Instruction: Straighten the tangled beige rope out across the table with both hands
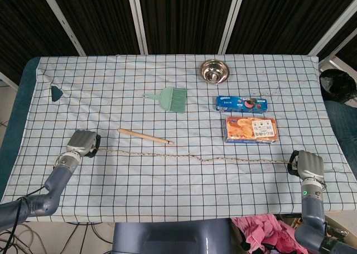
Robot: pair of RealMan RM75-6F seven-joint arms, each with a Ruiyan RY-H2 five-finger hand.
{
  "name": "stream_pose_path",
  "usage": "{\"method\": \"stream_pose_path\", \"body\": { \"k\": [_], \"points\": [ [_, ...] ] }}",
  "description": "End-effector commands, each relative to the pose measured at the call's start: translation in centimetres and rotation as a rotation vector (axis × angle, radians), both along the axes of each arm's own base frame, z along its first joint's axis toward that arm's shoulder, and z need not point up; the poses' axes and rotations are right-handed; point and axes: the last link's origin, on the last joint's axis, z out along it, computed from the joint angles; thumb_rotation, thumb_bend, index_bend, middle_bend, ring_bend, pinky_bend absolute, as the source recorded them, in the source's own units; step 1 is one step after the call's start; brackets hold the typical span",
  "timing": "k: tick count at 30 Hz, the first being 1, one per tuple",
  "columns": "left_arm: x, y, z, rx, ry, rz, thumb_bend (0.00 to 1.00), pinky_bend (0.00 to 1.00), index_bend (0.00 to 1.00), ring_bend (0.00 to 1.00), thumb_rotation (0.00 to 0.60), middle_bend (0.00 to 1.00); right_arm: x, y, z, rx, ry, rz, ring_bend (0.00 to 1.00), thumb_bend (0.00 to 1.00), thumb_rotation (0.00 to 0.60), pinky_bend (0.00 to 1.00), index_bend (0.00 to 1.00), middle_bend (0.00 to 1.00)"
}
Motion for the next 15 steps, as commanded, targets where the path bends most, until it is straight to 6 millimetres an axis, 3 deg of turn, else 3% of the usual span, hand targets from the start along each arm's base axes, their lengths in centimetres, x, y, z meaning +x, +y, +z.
{"method": "stream_pose_path", "body": {
  "k": [1, 15],
  "points": [
    [-0.28, 0.02, 0.07, 0.001, 0.014, 0.0, 0.48, 0.81, 0.63, 0.92, 0.6, 1.0, -0.18, -0.16, -0.21, 0.006, 0.007, -0.013, 1.0, 0.47, 0.6, 1.0, 0.66, 0.94],
    [-0.66, -0.05, -0.11, -0.009, 0.025, 0.006, 0.46, 0.81, 0.58, 0.91, 0.6, 1.0, -0.95, -0.35, -0.64, 0.032, 0.025, -0.04, 1.0, 0.45, 0.6, 1.0, 0.63, 0.94]
  ]
}}
